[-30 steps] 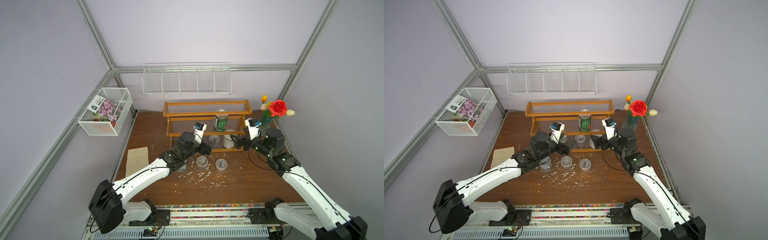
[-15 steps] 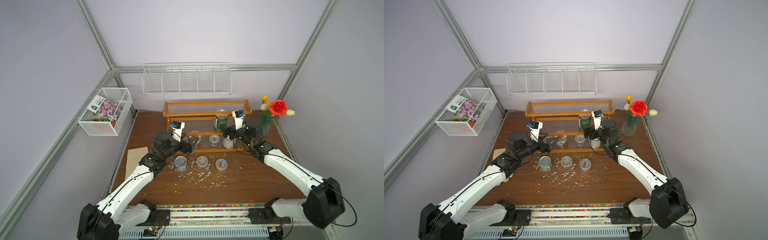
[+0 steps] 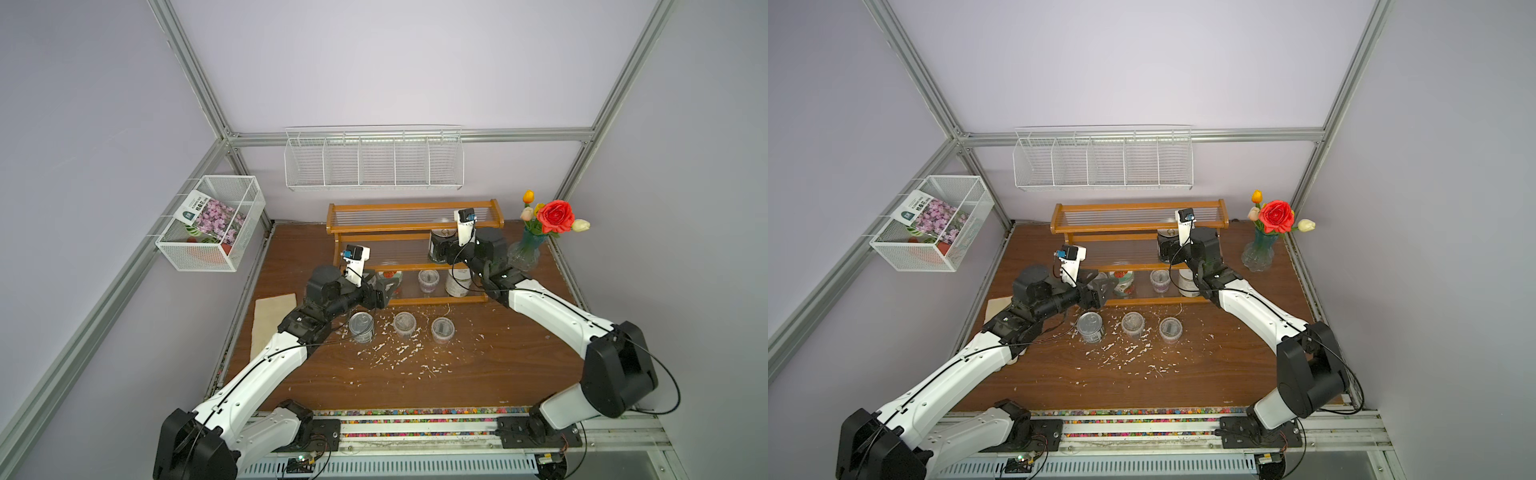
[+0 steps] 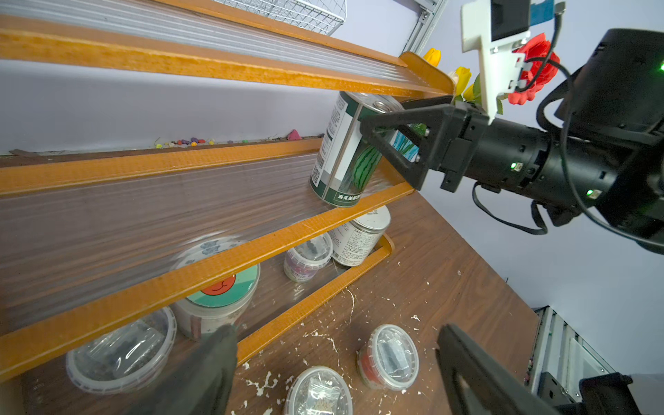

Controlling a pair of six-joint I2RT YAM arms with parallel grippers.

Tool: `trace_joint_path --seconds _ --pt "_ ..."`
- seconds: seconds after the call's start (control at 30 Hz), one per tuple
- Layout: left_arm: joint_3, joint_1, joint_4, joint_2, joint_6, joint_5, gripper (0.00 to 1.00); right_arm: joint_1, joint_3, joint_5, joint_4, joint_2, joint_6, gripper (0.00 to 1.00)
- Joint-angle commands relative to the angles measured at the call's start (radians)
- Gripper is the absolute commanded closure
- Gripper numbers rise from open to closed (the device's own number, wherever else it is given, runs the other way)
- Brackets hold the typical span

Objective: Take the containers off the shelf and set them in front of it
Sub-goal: 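Pick up a container from the shelf.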

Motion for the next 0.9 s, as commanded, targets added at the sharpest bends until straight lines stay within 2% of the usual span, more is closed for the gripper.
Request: trace_joint_path --seconds 0.0,0.1,0.4,0.87 --pt "-0.017 0.008 0.011 -0.017 -0.013 0.018 0.09 0.005 0.027 0.016 0.053 0.030 0.011 0.05" --pt "-0.022 0.007 0.006 -0.022 -0.012 0.018 0.09 0.004 0.024 0.002 0.072 0.047 0.014 0.10" --pt "-0.031 0.008 -0.001 -0.021 -0.015 0.027 0.10 0.004 -0.014 -0.018 0.108 0.016 -0.012 0.31" --pt "-0.037 0.008 0.056 0.013 -0.037 0.045 0.10 0.004 -0.113 -0.064 0.008 -0.141 -0.067 0.37"
